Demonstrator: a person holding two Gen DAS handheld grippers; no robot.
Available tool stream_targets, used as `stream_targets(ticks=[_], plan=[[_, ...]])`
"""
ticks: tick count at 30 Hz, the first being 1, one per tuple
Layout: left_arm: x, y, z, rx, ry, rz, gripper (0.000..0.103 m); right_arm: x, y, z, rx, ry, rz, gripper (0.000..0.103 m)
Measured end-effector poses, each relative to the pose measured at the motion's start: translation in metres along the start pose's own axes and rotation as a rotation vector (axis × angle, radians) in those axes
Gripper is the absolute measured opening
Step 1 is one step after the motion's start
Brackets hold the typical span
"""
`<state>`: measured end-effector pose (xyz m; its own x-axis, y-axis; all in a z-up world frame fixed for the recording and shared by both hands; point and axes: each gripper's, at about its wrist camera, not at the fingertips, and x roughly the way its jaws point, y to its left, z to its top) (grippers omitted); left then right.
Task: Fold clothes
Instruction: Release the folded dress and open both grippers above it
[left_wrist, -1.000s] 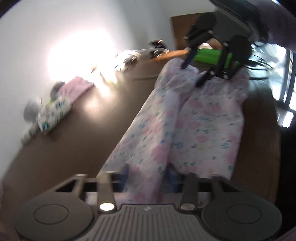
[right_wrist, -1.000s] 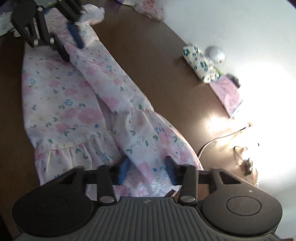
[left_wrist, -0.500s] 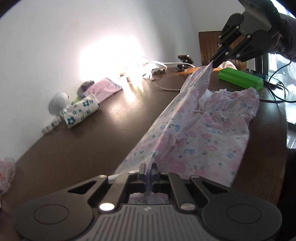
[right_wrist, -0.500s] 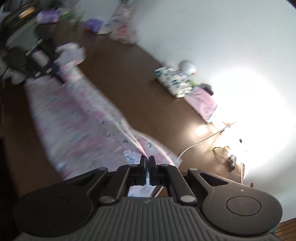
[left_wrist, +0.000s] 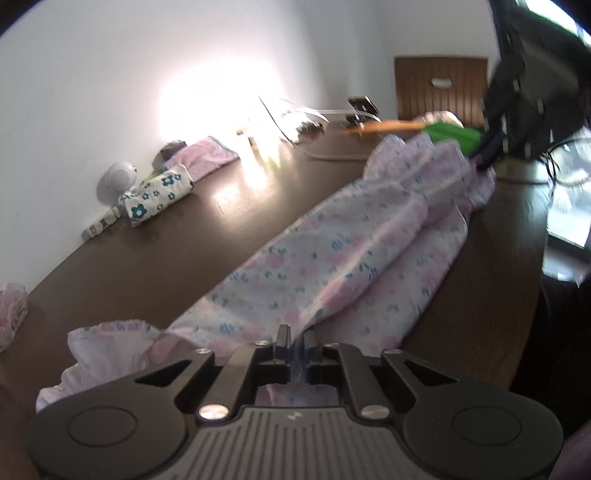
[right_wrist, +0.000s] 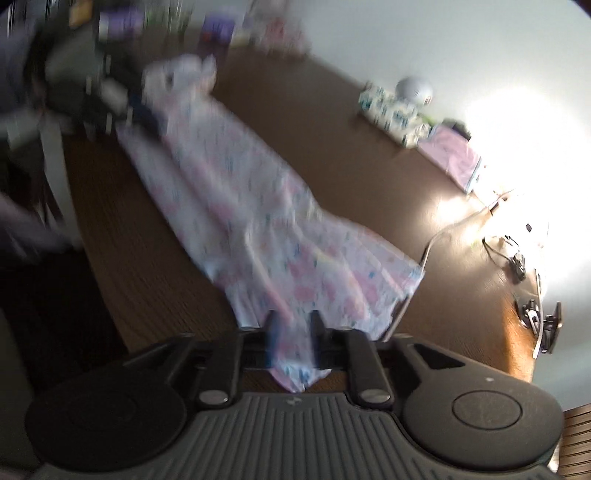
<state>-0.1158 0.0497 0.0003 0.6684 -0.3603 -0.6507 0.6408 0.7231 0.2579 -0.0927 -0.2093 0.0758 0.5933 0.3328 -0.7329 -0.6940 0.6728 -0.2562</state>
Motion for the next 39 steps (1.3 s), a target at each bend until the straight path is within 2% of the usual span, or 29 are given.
stream_targets(ticks=[1,2,4,5,6,7,9,12,13,14,16,19,22,25,27,29,30,33,35,37,38,39], plan=[[-0.008,0.005,0.002,-0.035,-0.017,-0.035,0.012,-0.004,-0.005,0.004,0.048,-0.040,-0.009,0.025],[-0.018,0.014,0.007,-0.110,-0.074,-0.080,0.012,-0.005,-0.009,0.010,0.103,-0.080,-0.022,0.025],[-0.034,0.029,0.019,-0.260,-0.204,-0.152,0.019,0.000,-0.014,0.022,0.218,-0.156,-0.041,0.025],[-0.035,0.030,0.027,-0.290,-0.245,-0.149,0.030,0.012,-0.013,0.028,0.262,-0.171,-0.048,0.025],[-0.030,0.026,0.035,-0.285,-0.254,-0.113,0.039,0.026,-0.012,0.035,0.301,-0.181,-0.057,0.025],[-0.020,0.020,0.042,-0.266,-0.236,-0.059,0.040,0.040,-0.011,0.041,0.340,-0.190,-0.065,0.025],[0.006,0.008,0.049,-0.235,-0.150,0.016,0.040,0.073,-0.013,0.050,0.400,-0.169,-0.094,0.025],[0.037,0.003,0.044,-0.254,-0.045,0.041,0.040,0.115,-0.025,0.052,0.491,-0.103,-0.173,0.024],[0.046,0.002,0.040,-0.265,-0.013,0.047,0.039,0.123,-0.031,0.049,0.527,-0.079,-0.161,0.023],[0.050,0.002,0.036,-0.278,-0.007,0.046,0.040,0.130,-0.037,0.044,0.563,-0.056,-0.139,0.022],[0.049,0.004,0.028,-0.315,-0.029,0.018,0.041,0.133,-0.042,0.030,0.592,-0.039,-0.156,0.022],[0.050,0.010,0.022,-0.362,-0.022,0.015,0.043,0.124,-0.046,0.010,0.642,-0.020,-0.284,0.022],[0.050,0.010,0.022,-0.361,-0.025,0.031,0.042,0.108,-0.042,-0.001,0.638,-0.036,-0.428,0.022],[0.050,0.010,0.022,-0.359,-0.028,0.046,0.043,0.076,-0.029,0.000,0.611,-0.139,-0.368,0.022],[0.050,0.011,0.022,-0.359,-0.026,0.054,0.043,0.066,-0.016,0.004,0.568,-0.179,-0.240,0.022],[0.051,0.012,0.022,-0.360,-0.019,0.057,0.045,0.069,0.000,0.007,0.511,-0.162,-0.134,0.023],[0.051,0.012,0.023,-0.361,-0.016,0.058,0.048,0.074,0.007,0.007,0.467,-0.148,-0.143,0.023],[0.049,0.013,0.021,-0.373,-0.003,0.073,0.050,0.077,0.003,-0.002,0.438,-0.103,-0.265,0.023],[0.034,0.014,0.022,-0.363,-0.035,0.082,0.050,0.077,-0.001,-0.008,0.423,-0.073,-0.350,0.023],[0.018,0.015,0.023,-0.350,-0.073,0.091,0.050,0.059,-0.001,-0.006,0.416,-0.146,-0.314,0.023],[0.006,0.017,0.022,-0.340,-0.092,0.110,0.053,0.049,0.001,-0.002,0.393,-0.183,-0.279,0.023],[-0.007,0.020,0.021,-0.330,-0.112,0.133,0.062,0.043,0.007,0.002,0.364,-0.214,-0.226,0.024]])
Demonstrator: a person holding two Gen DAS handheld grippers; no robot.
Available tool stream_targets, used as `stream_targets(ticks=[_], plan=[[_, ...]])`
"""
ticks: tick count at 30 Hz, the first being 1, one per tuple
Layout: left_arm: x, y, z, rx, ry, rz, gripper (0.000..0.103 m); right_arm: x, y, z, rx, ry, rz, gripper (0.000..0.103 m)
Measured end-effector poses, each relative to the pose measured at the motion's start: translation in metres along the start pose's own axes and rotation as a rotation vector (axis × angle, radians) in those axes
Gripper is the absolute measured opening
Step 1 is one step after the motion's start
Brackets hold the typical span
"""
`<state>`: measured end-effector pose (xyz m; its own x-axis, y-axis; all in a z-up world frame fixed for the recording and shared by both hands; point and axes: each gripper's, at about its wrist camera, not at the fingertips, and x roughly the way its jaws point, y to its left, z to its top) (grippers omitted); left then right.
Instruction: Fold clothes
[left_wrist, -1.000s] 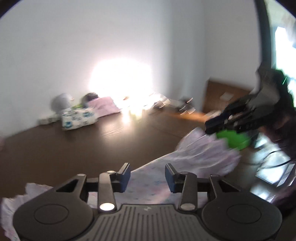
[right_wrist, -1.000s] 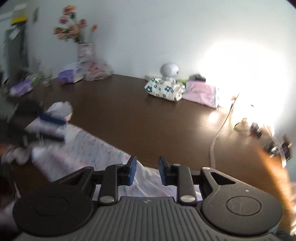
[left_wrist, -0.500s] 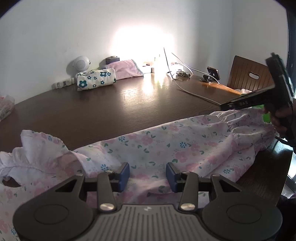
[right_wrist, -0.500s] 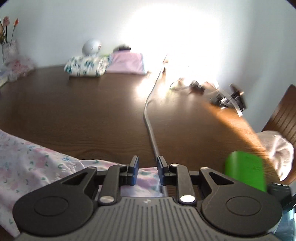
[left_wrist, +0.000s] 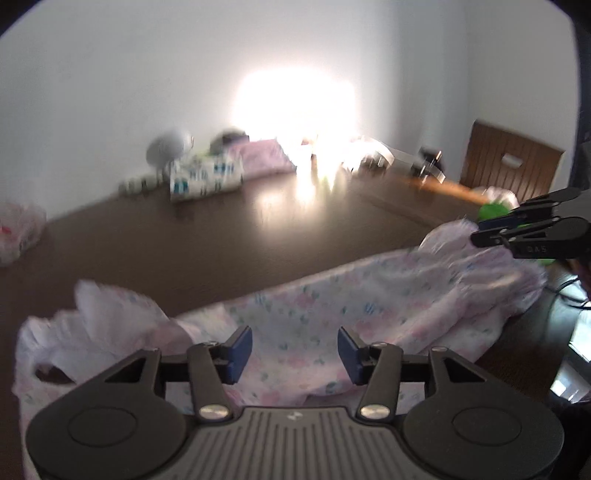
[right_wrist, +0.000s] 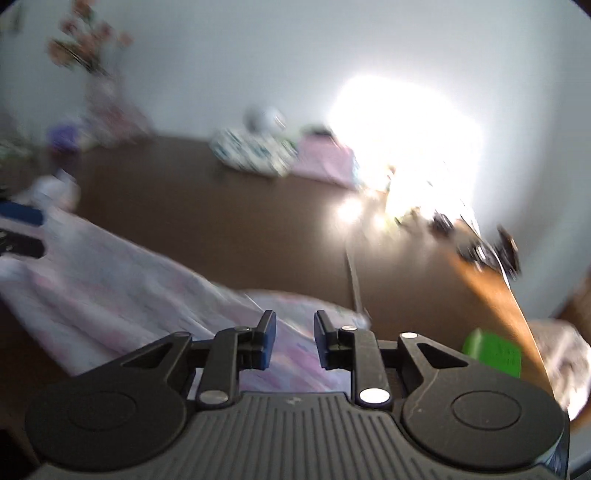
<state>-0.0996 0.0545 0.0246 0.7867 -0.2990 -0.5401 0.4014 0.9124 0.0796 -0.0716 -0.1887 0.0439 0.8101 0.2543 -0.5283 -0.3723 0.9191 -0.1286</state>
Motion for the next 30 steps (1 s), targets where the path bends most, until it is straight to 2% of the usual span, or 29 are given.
stream_targets(ticks=[2,5,7,9,11,13,16,18,19,21,23,26,28,30], plan=[[-0.025,0.009,0.003,0.021,-0.047,0.038,0.075,-0.005,0.020,0.005,-0.054,-0.023,0.123,0.031],[-0.053,0.028,-0.001,0.067,-0.027,0.157,0.075,0.003,0.063,0.000,-0.141,-0.001,0.223,0.032],[-0.072,0.043,-0.007,0.081,0.015,0.219,0.075,0.011,0.083,-0.005,-0.168,0.034,0.256,0.031],[-0.092,0.058,-0.021,0.059,0.072,0.254,0.080,0.015,0.093,-0.010,-0.178,0.062,0.247,0.031],[-0.107,0.070,-0.044,-0.059,0.137,0.274,0.083,0.018,0.095,-0.012,-0.170,0.083,0.227,0.031],[-0.117,0.077,-0.067,-0.210,0.176,0.241,0.083,0.020,0.091,-0.014,-0.151,0.104,0.208,0.031],[-0.126,0.076,-0.097,-0.315,0.144,0.225,0.083,0.022,0.087,-0.017,-0.136,0.119,0.193,0.031],[-0.123,0.082,-0.104,-0.396,0.142,0.293,0.083,0.024,0.088,-0.018,-0.137,0.121,0.189,0.031],[-0.120,0.089,-0.107,-0.465,0.134,0.313,0.083,0.024,0.088,-0.018,-0.140,0.120,0.184,0.032],[-0.113,0.106,-0.110,-0.613,0.105,0.299,0.082,0.023,0.091,-0.019,-0.158,0.109,0.171,0.033],[-0.107,0.120,-0.110,-0.700,0.078,0.313,0.081,0.021,0.095,-0.020,-0.179,0.099,0.155,0.033],[-0.094,0.125,-0.103,-0.725,0.073,0.325,0.073,0.020,0.095,-0.021,-0.167,0.098,0.151,0.033],[-0.086,0.122,-0.097,-0.719,0.092,0.350,0.062,0.020,0.094,-0.022,-0.156,0.091,0.151,0.034],[-0.081,0.118,-0.092,-0.732,0.097,0.375,0.025,0.021,0.094,-0.023,-0.147,0.086,0.149,0.034]])
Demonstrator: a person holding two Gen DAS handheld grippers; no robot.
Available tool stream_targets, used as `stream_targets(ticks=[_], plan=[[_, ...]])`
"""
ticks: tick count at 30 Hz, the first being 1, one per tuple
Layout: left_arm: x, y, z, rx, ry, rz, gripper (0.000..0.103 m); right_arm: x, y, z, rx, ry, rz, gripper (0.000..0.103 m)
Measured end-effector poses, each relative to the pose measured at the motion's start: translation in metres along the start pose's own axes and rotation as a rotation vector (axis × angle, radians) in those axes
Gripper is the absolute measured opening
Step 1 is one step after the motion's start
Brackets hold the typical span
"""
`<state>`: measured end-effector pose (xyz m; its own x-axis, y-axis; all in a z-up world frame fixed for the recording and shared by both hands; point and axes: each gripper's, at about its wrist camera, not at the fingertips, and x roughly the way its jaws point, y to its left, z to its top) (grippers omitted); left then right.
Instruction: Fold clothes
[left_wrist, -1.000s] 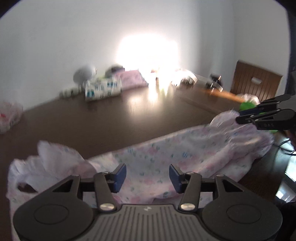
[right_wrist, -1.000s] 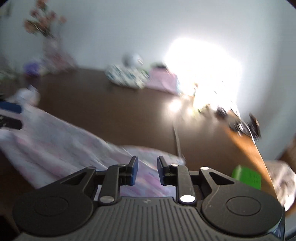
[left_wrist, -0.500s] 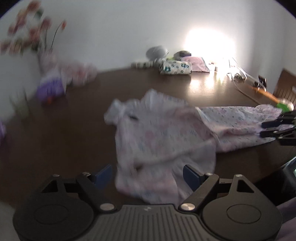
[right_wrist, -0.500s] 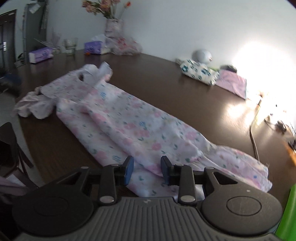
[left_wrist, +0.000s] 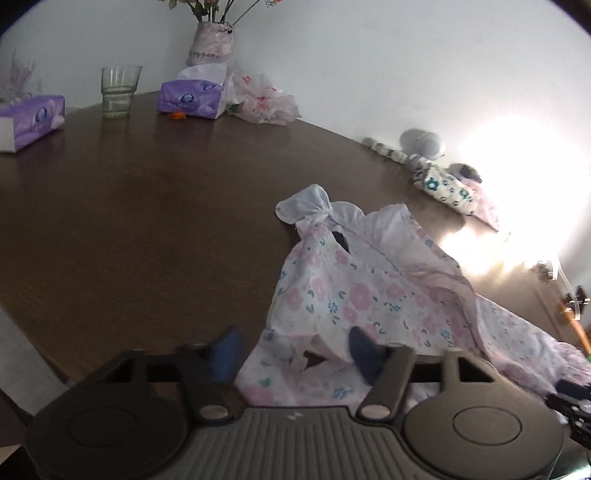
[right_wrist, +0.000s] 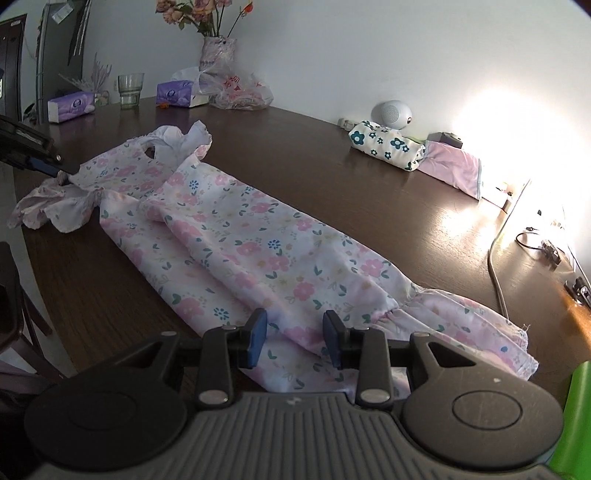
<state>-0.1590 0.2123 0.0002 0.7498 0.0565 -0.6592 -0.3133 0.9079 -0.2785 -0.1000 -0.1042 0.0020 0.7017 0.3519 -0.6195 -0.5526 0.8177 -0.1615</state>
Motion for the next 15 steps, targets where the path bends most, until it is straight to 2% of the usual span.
stream_targets(ticks=[2,4,6,11,12,13,15], plan=[[0.004,-0.004,0.000,-0.030,0.011,0.003,0.015,0.000,0.000,0.001,-0.003,0.003,-0.001,0.034],[0.004,-0.009,-0.002,-0.035,-0.019,0.001,0.013,0.000,0.000,0.000,-0.004,0.001,-0.001,0.034],[0.000,-0.014,0.000,-0.044,-0.061,-0.045,0.012,-0.001,0.000,-0.002,0.001,-0.006,0.002,0.034],[-0.023,-0.065,0.020,-0.058,-0.178,-0.378,0.012,-0.002,-0.004,-0.005,0.024,-0.025,0.019,0.034],[-0.024,-0.086,0.020,-0.047,-0.188,-0.467,0.012,-0.002,-0.004,-0.006,0.025,-0.027,0.022,0.034],[-0.024,-0.109,0.020,-0.032,-0.194,-0.561,0.012,-0.003,-0.005,-0.007,0.027,-0.029,0.026,0.034],[-0.014,-0.165,0.012,0.042,-0.126,-0.716,0.012,-0.004,-0.007,-0.009,0.037,-0.031,0.028,0.035]])
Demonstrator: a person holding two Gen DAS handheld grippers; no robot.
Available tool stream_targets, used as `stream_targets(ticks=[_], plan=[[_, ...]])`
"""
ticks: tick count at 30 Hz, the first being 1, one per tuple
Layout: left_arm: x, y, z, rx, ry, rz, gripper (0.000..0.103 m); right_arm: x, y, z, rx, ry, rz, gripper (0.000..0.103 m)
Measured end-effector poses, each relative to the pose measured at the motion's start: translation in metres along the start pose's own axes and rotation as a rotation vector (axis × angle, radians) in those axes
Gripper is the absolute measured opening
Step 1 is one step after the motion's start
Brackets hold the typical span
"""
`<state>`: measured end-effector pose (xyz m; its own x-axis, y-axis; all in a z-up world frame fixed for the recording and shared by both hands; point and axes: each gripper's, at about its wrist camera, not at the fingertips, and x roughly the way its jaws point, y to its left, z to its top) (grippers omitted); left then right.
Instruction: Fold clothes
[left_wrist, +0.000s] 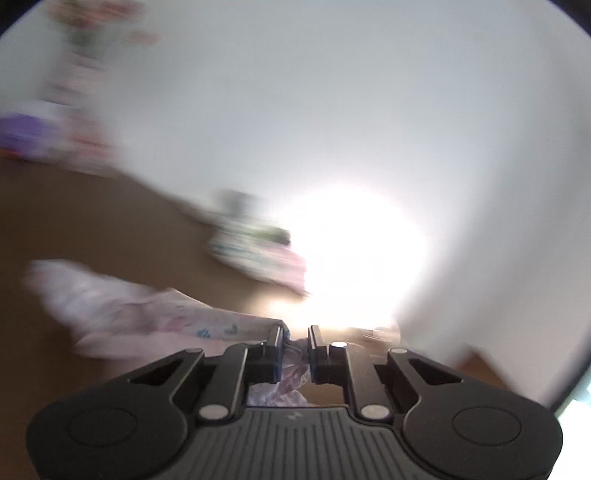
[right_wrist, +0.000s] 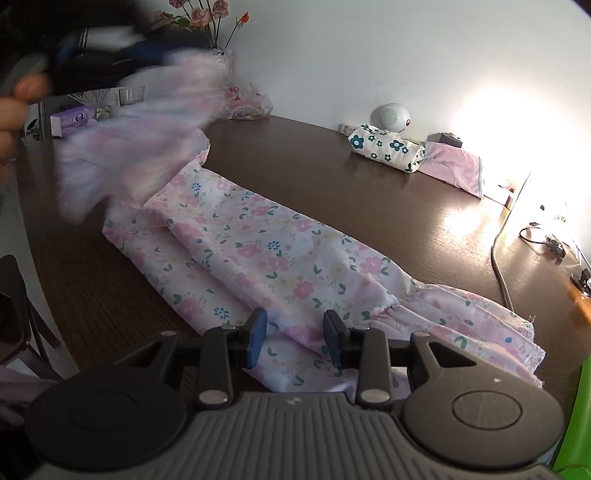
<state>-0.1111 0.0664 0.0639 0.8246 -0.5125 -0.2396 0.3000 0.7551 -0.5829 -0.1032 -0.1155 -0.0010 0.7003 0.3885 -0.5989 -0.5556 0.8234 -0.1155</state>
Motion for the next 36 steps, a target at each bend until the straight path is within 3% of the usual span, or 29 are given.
stream_targets(ticks=[1,3,4,5,7,8,9,11,13,16,20,23,25,27,31,36], plan=[[0.022,-0.017,-0.008,0.016,0.053,-0.035,0.012,-0.001,-0.002,-0.001,0.010,-0.002,0.001,0.037],[0.060,-0.036,-0.023,0.033,0.248,-0.087,0.013,-0.003,-0.007,-0.004,0.038,-0.009,0.012,0.037],[0.064,-0.036,-0.024,0.023,0.301,-0.127,0.013,-0.004,-0.009,-0.006,0.047,-0.014,0.016,0.039],[0.064,-0.035,-0.024,0.009,0.340,-0.169,0.016,-0.005,-0.010,-0.008,0.053,-0.022,0.018,0.040],[0.039,-0.034,-0.012,0.035,0.299,-0.259,0.024,-0.004,-0.014,-0.010,0.072,-0.032,0.029,0.041],[0.020,-0.033,-0.003,0.083,0.244,-0.259,0.039,-0.004,-0.016,-0.011,0.082,-0.035,0.035,0.041],[0.000,-0.032,0.007,0.139,0.182,-0.247,0.066,-0.004,-0.016,-0.011,0.085,-0.036,0.038,0.041],[-0.035,-0.024,0.014,0.254,0.110,-0.122,0.093,-0.004,-0.017,-0.012,0.089,-0.037,0.043,0.041],[-0.054,-0.013,0.007,0.332,0.145,-0.003,0.093,-0.004,-0.017,-0.012,0.089,-0.036,0.043,0.041],[-0.046,0.003,-0.017,0.376,0.211,0.093,0.093,-0.004,-0.017,-0.010,0.095,-0.027,0.045,0.042],[0.004,-0.005,-0.045,0.530,0.261,0.077,0.092,-0.007,-0.021,-0.006,0.113,-0.031,0.039,0.042],[0.046,-0.003,-0.042,0.552,0.281,0.079,0.090,-0.014,-0.032,-0.002,0.174,-0.053,0.046,0.044],[0.067,0.001,-0.041,0.497,0.329,0.045,0.060,-0.017,-0.038,0.000,0.207,-0.070,0.053,0.044],[0.082,0.005,-0.043,0.464,0.383,0.007,0.020,-0.021,-0.041,0.001,0.201,-0.090,0.072,0.044],[0.091,0.025,-0.045,0.333,0.429,-0.014,0.016,-0.025,-0.046,0.000,0.177,-0.072,0.186,0.052],[0.095,0.041,-0.037,0.183,0.439,0.022,0.017,-0.033,-0.054,0.004,0.186,-0.090,0.295,0.057]])
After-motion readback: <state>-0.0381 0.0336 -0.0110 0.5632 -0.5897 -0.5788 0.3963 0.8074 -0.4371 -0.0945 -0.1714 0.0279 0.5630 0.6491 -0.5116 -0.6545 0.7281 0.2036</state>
